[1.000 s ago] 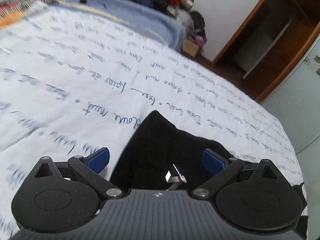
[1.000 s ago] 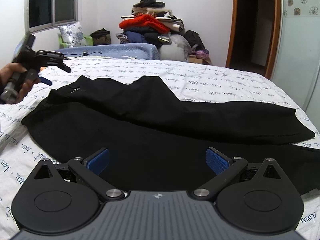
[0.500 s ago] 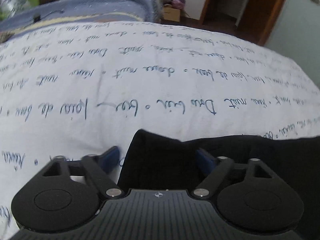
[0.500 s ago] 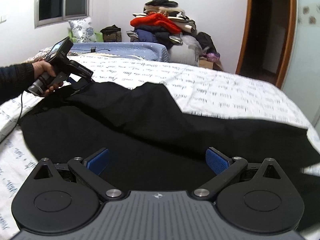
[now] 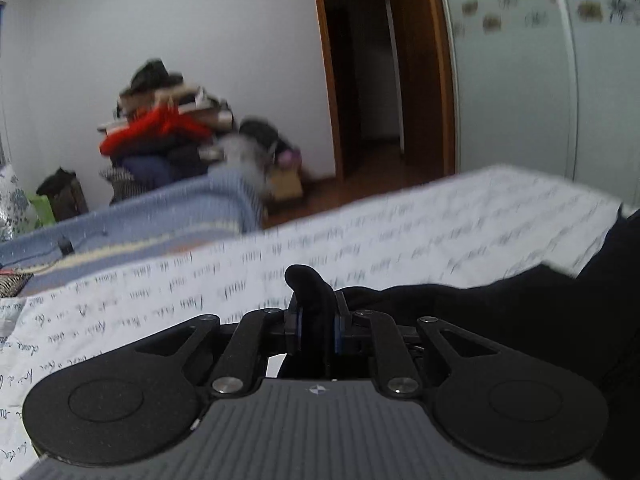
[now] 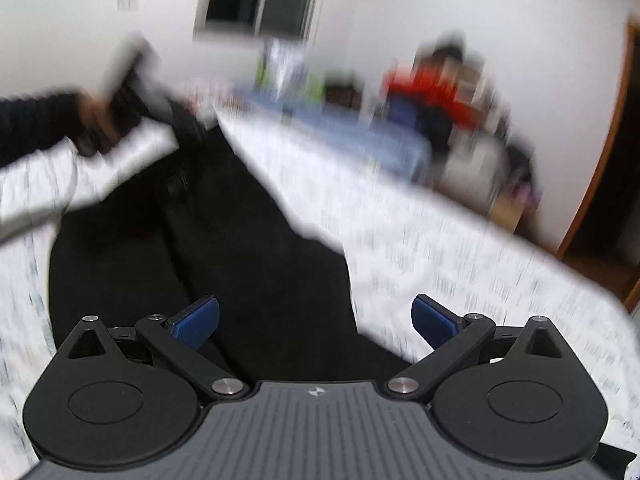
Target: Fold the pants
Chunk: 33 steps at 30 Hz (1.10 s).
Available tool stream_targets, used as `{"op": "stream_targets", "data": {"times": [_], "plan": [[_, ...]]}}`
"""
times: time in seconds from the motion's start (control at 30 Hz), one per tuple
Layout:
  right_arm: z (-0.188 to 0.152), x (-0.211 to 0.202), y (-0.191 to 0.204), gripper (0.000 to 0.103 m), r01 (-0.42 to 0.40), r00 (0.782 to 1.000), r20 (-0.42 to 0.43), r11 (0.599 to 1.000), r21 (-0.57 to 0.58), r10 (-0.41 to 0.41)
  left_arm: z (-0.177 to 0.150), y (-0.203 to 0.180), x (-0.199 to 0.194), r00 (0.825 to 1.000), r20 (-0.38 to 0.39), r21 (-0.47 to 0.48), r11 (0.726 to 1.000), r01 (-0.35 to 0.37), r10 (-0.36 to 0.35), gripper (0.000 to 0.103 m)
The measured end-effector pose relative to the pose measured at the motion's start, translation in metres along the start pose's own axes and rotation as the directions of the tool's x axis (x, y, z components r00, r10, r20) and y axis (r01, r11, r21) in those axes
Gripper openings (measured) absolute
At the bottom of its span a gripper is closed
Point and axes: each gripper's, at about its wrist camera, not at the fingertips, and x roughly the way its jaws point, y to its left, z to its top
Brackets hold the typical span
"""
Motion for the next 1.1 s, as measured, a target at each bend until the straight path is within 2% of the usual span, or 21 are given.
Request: {"op": "stream_targets", "data": {"times": [0.1,0.2,0.27,0.3,0.37,0.43,0.5,0.6,0.67,0.7,0.73,0.77,0.8,0.9,1.0,1.03,1.1], "plan": [[0.008,0.032,-0.04,0.102,-0.006,0.993,-0.115,0.996,0.084,0.016,0.004,-0.006,-0.036,0.992,0.125,-0.022,1.0,0.017,-0.014,0.016],[0.009,0.04,-0.061,0.102,-0.072,0.99,-0.105,0.984,0.163,0.09,0.002,-0.017,-0.063,0.975,0.217,-0.018,0.998,0.057,-0.052,0.016],[0.015,0.043,-0.059,0.103,-0.176,0.979,-0.079,0.971,0.16,0.19,-0.001,-0.023,-0.073,0.968,0.238,-0.001,0.996,0.088,-0.085,0.016],[0.019,0.047,-0.056,0.103,-0.236,0.965,-0.079,0.961,0.143,0.249,-0.001,-0.027,-0.076,0.965,0.243,0.008,0.995,0.097,-0.096,0.016],[0.027,0.058,-0.046,0.103,-0.306,0.944,-0.1,0.947,0.103,0.315,-0.002,-0.033,-0.078,0.962,0.251,0.029,0.994,0.107,-0.111,0.016],[0.038,0.077,-0.042,0.103,-0.339,0.929,-0.131,0.938,0.076,0.346,-0.004,-0.036,-0.075,0.963,0.244,0.033,0.994,0.106,-0.111,0.016],[0.05,0.101,-0.042,0.103,-0.389,0.902,-0.169,0.918,0.082,0.397,-0.007,-0.036,-0.072,0.966,0.234,0.029,0.994,0.105,-0.109,0.016],[0.06,0.125,-0.046,0.103,-0.439,0.872,-0.194,0.894,0.092,0.449,-0.01,-0.036,-0.076,0.968,0.228,0.037,0.995,0.098,-0.104,0.016],[0.065,0.143,-0.049,0.102,-0.483,0.839,-0.22,0.867,0.123,0.498,-0.012,-0.033,-0.079,0.97,0.224,0.034,0.995,0.093,-0.098,0.016],[0.066,0.15,-0.051,0.101,-0.515,0.811,-0.231,0.843,0.154,0.537,-0.013,-0.033,-0.08,0.97,0.223,0.03,0.996,0.089,-0.093,0.016],[0.066,0.157,-0.051,0.069,-0.536,0.79,-0.239,0.825,0.179,0.565,-0.014,-0.032,-0.08,0.971,0.222,0.024,0.996,0.085,-0.088,0.017],[0.067,0.163,-0.049,0.042,-0.551,0.767,-0.262,0.811,0.197,0.585,-0.014,-0.03,-0.08,0.972,0.217,0.017,0.996,0.089,-0.091,0.017],[0.067,0.164,-0.046,0.014,-0.547,0.766,-0.275,0.814,0.197,0.581,-0.015,-0.03,-0.077,0.974,0.207,0.01,0.996,0.093,-0.093,0.017],[0.072,0.146,-0.035,0.012,-0.485,0.827,-0.26,0.866,0.12,0.499,-0.021,-0.025,-0.074,0.982,0.179,-0.027,0.998,0.064,-0.058,0.017],[0.08,0.105,-0.02,0.012,-0.4,0.896,-0.195,0.916,0.034,0.399,-0.028,-0.016,-0.079,0.986,0.161,-0.14,0.988,0.066,-0.043,0.018],[0.082,0.079,-0.01,0.012,-0.344,0.929,-0.146,0.939,-0.012,0.339,-0.031,-0.011,-0.083,0.987,0.154,-0.195,0.978,0.074,-0.044,0.018],[0.079,0.03,0.017,0.011,-0.27,0.962,-0.05,0.959,-0.083,0.267,-0.041,0.002,-0.088,0.994,0.087,-0.347,0.933,0.089,-0.063,0.019]]}}
